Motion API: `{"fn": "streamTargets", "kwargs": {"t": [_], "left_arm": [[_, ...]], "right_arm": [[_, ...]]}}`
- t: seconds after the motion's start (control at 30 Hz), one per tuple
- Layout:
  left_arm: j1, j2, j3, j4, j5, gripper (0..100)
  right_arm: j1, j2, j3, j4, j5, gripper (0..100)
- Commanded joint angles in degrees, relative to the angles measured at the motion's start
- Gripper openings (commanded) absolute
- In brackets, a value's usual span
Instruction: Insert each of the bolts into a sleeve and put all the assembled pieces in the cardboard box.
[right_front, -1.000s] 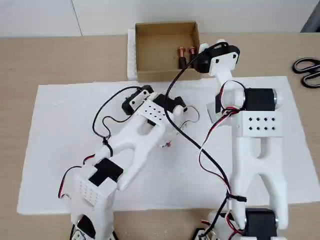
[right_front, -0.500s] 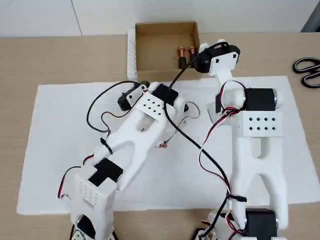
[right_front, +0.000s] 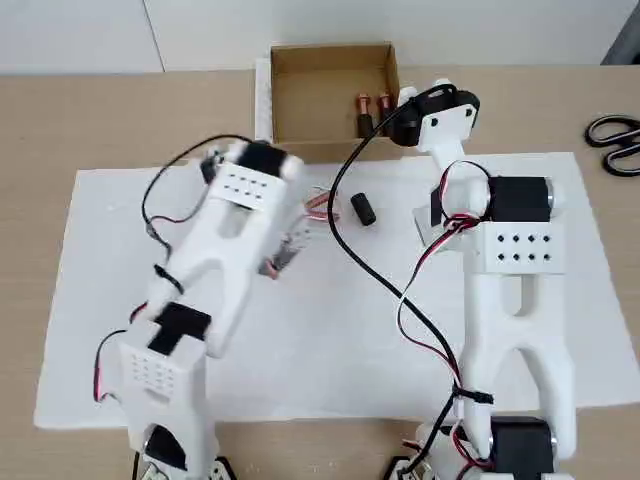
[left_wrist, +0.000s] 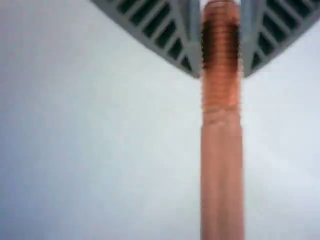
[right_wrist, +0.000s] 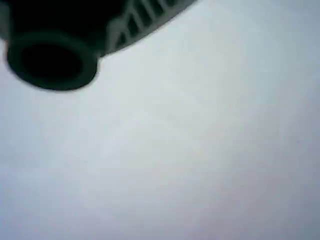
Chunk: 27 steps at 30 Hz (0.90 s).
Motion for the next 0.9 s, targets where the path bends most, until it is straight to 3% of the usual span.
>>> {"fn": "streamTargets", "kwargs": {"t": [0.0, 0.43, 0.73, 0.87], "left_arm": [[-4.40, -0.53, -2.33, 0.88, -12.92, 1], [-11.16, -0.53, -0.04, 0.88, -34.64, 1], [-11.08, -0.53, 5.49, 0.97, -40.00, 1], [-11.16, -0.62, 6.81, 0.97, -41.93, 7]], "right_arm": [[0.48, -2.24, -0.26, -0.92, -0.44, 0.5], [0.31, -2.24, -0.53, -0.92, -0.35, 0.5], [0.31, -2.24, -0.53, -2.42, -0.35, 0.5], [0.31, -2.24, -0.53, -2.51, -0.26, 0.5]]}}
